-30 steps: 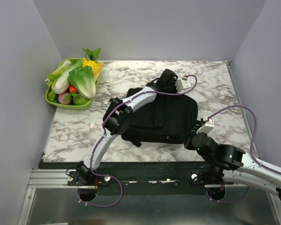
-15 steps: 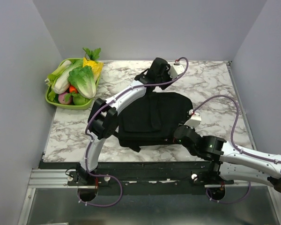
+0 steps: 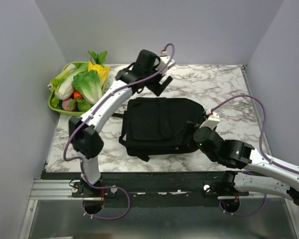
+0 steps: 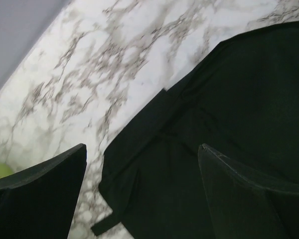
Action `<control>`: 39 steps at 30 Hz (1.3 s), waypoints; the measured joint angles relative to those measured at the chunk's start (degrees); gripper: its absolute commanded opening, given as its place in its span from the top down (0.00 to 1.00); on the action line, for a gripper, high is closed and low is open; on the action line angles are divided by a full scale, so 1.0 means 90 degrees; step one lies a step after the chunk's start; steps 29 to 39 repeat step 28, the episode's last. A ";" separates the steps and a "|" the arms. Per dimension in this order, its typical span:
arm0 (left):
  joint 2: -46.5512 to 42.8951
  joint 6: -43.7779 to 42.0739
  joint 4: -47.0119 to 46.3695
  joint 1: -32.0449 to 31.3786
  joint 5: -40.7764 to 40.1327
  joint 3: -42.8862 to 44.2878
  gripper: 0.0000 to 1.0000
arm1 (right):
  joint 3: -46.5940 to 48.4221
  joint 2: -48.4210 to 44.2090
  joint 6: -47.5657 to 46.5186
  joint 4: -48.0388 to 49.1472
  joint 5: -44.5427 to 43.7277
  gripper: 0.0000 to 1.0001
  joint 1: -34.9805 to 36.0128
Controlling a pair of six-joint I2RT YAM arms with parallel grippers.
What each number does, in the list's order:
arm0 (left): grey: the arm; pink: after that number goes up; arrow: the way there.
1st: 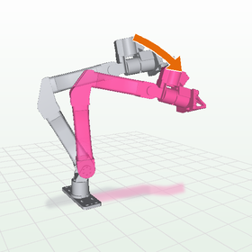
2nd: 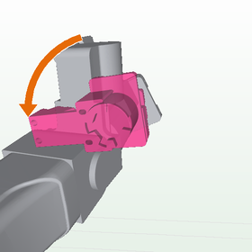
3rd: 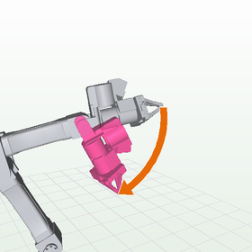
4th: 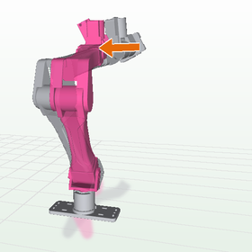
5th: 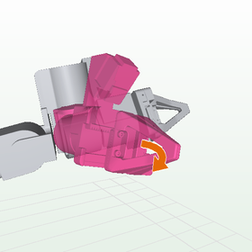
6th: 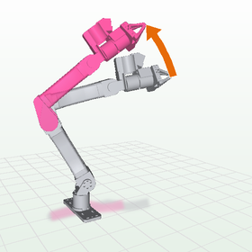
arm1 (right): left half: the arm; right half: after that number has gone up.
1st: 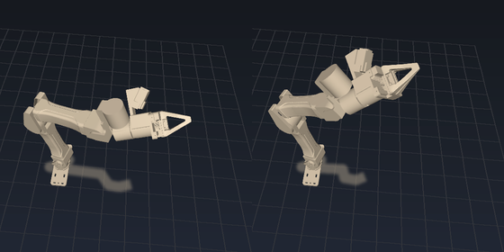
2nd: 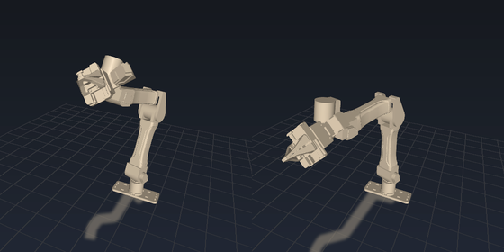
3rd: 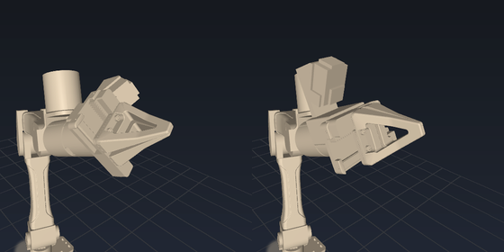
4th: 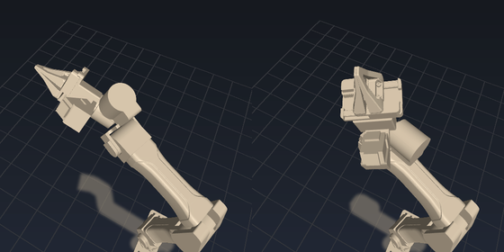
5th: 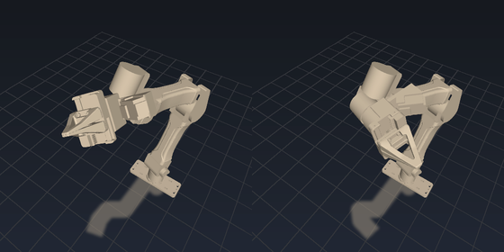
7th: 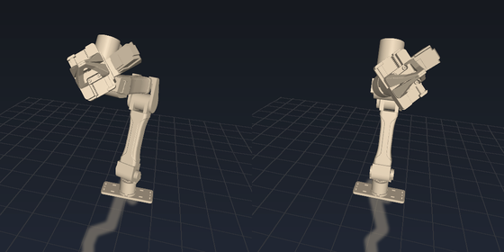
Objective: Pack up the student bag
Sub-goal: Zip the student bag at the center of the board, then reset both arms
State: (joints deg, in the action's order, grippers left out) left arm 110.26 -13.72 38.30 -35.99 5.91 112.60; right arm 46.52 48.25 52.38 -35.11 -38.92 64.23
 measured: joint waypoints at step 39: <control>-0.4818 0.1622 -0.0442 0.1501 -0.0214 -0.5722 0.01 | 0.0719 -0.0340 -0.0806 -0.0920 0.0627 0.00 0.0000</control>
